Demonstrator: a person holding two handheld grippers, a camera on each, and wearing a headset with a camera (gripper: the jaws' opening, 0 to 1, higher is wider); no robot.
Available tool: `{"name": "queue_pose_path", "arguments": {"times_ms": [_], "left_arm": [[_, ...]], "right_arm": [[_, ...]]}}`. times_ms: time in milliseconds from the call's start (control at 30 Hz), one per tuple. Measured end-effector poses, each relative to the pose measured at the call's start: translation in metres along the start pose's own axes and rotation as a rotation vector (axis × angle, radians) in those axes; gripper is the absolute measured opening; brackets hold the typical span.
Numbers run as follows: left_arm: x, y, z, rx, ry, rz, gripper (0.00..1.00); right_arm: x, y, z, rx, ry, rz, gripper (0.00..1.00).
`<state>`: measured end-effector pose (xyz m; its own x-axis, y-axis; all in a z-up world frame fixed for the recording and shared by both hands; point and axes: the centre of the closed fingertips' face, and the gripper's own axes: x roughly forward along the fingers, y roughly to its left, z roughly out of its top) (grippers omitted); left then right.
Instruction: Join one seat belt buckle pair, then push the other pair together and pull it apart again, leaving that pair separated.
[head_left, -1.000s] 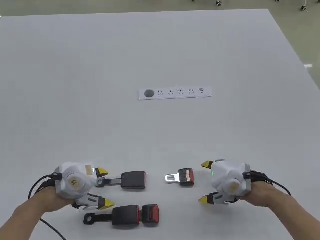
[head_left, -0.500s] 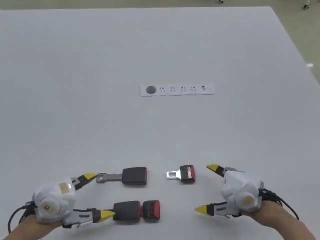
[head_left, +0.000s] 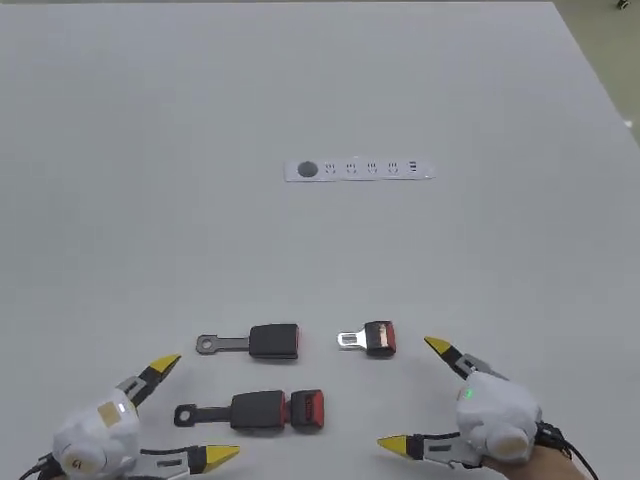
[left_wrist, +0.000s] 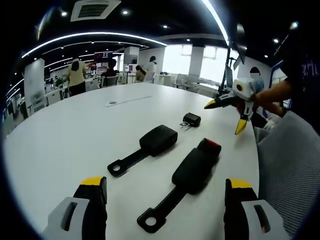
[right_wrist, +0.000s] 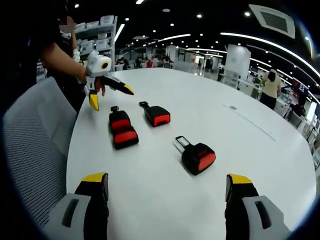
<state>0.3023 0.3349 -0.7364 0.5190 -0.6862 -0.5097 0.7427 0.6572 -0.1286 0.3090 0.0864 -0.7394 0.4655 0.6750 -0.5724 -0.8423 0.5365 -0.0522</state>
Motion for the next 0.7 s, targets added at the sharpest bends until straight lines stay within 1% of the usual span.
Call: {"name": "queue_pose_path", "arguments": {"times_ms": [100, 133, 200, 267, 300, 367, 533, 700], "left_arm": [[-0.001, -0.003, 0.001, -0.017, -0.024, 0.007, 1.0], [-0.001, -0.001, -0.001, -0.015, -0.033, 0.016, 1.0], [-0.002, 0.0, 0.001, -0.01, -0.052, 0.035, 1.0], [-0.002, 0.004, -0.003, -0.011, -0.062, 0.046, 1.0], [-0.001, 0.006, -0.006, -0.01, -0.065, 0.049, 1.0], [-0.001, 0.008, -0.01, -0.012, -0.064, 0.049, 1.0], [-0.001, 0.006, -0.013, -0.024, -0.054, 0.048, 1.0], [0.0, 0.007, -0.018, -0.018, -0.053, 0.048, 1.0]], "right_arm": [[0.0, 0.002, 0.0, 0.01, -0.019, -0.014, 0.99], [0.0, 0.002, 0.0, 0.016, -0.029, -0.02, 0.99], [0.0, 0.004, -0.001, 0.031, -0.047, -0.027, 0.99], [0.0, 0.005, -0.002, 0.046, -0.055, -0.033, 0.99], [0.0, 0.007, -0.002, 0.057, -0.062, -0.034, 0.99], [0.0, 0.008, -0.003, 0.064, -0.067, -0.036, 0.99], [0.0, 0.009, -0.002, 0.092, -0.085, -0.044, 0.99], [-0.001, 0.007, -0.001, 0.085, -0.095, -0.064, 0.99]]}}
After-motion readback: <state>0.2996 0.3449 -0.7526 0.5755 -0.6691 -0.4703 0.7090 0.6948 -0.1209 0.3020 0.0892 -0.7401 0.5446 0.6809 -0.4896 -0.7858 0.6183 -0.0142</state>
